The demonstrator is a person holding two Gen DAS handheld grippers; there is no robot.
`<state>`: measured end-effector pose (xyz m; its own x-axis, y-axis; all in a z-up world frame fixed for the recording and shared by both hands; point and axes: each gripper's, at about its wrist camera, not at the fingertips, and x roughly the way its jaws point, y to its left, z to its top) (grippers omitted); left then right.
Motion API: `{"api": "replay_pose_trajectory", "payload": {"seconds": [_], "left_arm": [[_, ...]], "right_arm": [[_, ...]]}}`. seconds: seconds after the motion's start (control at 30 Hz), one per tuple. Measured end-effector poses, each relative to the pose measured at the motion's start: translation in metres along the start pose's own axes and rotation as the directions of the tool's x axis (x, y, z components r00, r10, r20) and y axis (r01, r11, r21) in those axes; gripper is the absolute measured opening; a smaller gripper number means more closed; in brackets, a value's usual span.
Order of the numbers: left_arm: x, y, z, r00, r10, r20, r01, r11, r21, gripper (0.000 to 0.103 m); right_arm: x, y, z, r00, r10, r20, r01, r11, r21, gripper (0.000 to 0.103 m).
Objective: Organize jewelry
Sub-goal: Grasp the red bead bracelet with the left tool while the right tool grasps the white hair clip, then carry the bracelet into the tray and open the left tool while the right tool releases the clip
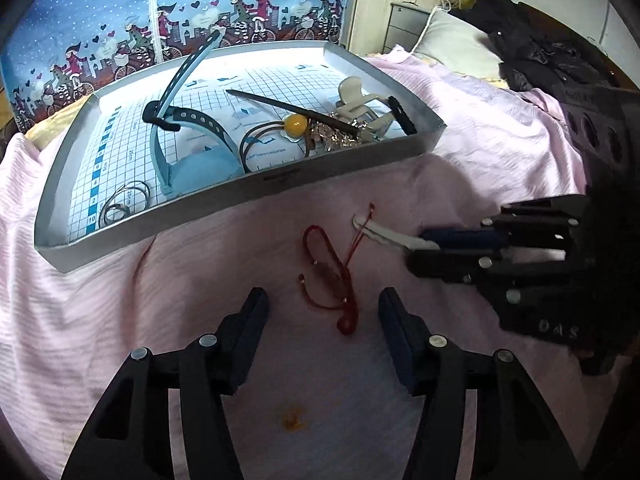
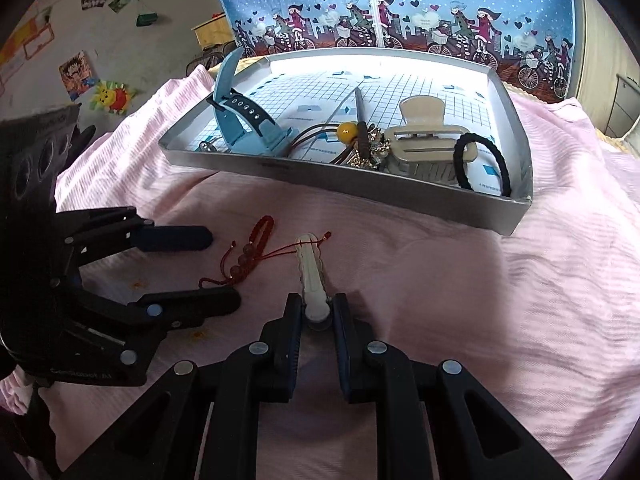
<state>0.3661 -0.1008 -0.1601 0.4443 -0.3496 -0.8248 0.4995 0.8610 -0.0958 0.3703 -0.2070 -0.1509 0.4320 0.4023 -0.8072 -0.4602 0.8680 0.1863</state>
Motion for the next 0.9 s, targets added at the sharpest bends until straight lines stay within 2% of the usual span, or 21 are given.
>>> {"api": "replay_pose_trajectory", "payload": {"seconds": [0.07,0.17,0.23,0.33,0.53,0.9], "left_arm": [[0.004,0.001,0.002,1.0,0.019,-0.015,-0.019,1.0,-0.007,0.049],[0.01,-0.001,0.003,0.999,0.041,-0.03,-0.041,0.999,-0.004,0.03],[0.013,0.0,0.003,0.998,0.045,-0.038,-0.046,0.999,-0.012,0.015],[0.015,0.002,0.002,0.998,0.043,-0.044,-0.044,0.998,-0.033,0.006],[0.009,0.005,-0.001,0.997,0.065,-0.039,-0.068,0.994,-0.083,0.005],[-0.037,0.005,-0.022,0.995,0.089,0.043,-0.083,0.989,-0.125,0.004]], "right_arm": [[-0.001,-0.002,0.001,1.0,0.006,-0.009,-0.006,1.0,0.008,0.015],[-0.002,-0.005,0.0,1.0,0.022,-0.019,-0.021,0.999,0.028,0.015],[-0.002,-0.006,0.0,0.999,0.029,-0.029,-0.028,0.999,0.033,0.015],[-0.004,-0.007,-0.001,0.998,0.038,-0.047,-0.036,0.998,0.044,0.015],[-0.015,-0.01,-0.01,0.994,0.078,-0.07,-0.072,0.993,0.091,0.015],[-0.036,-0.003,-0.009,0.996,0.058,0.067,-0.063,0.995,0.071,0.015]]}}
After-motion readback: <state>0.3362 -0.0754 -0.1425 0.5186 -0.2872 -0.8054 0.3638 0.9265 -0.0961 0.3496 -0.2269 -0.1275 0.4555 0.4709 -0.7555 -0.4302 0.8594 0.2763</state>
